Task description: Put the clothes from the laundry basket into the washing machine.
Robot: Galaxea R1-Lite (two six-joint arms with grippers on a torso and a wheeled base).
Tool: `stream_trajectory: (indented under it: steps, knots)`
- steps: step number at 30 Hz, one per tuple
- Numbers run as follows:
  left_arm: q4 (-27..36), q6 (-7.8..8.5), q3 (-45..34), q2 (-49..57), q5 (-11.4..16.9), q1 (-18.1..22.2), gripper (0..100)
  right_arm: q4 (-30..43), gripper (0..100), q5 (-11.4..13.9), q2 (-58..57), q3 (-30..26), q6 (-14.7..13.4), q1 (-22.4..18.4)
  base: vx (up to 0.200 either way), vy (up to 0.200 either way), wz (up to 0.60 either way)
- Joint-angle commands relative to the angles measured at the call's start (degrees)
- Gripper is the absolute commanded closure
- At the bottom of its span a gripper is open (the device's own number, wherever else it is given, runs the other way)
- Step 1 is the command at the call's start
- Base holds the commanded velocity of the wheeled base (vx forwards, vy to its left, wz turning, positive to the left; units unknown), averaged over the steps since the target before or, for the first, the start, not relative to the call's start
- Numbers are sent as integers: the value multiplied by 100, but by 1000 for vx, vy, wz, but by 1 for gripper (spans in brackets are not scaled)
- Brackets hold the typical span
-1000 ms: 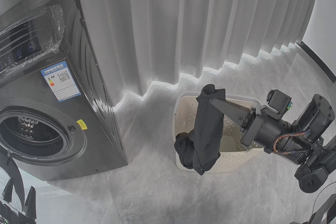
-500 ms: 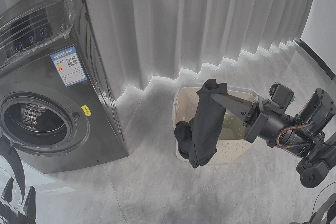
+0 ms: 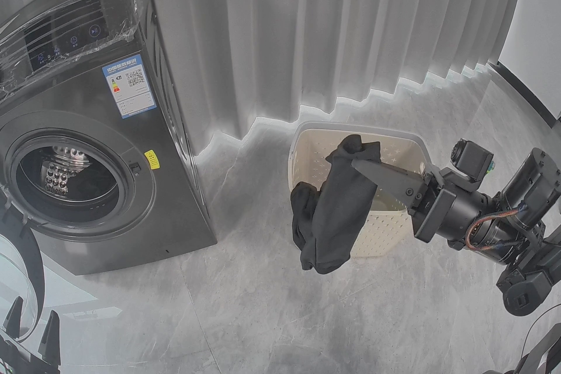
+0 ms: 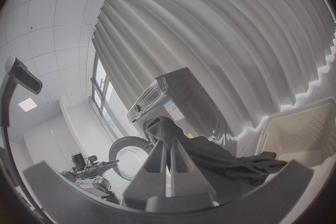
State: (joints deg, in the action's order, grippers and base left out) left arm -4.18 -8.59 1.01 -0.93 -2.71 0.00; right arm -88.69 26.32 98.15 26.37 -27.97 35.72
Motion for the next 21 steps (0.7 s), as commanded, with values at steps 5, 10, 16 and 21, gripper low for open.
stream_trajectory:
  steps: [5, 10, 16, 21]
  knots:
    - [-4, -2, -92, 75, -2, 0, 0, 0, 100, 66, -50, -176, -16, 84, -160, 0, 0]
    - [5, 16, -92, 75, -2, 0, 0, -8, 100, 365, -270, -607, 37, 875, 0, 0, 0]
    - [5, 16, -92, 75, -2, 0, 0, -26, 100, 936, -788, -853, 37, 1245, 0, 0, 0]
    - [5, 16, -92, 75, -2, 0, 0, -26, 100, 1051, -1026, -835, 10, 1245, 0, 0, 0]
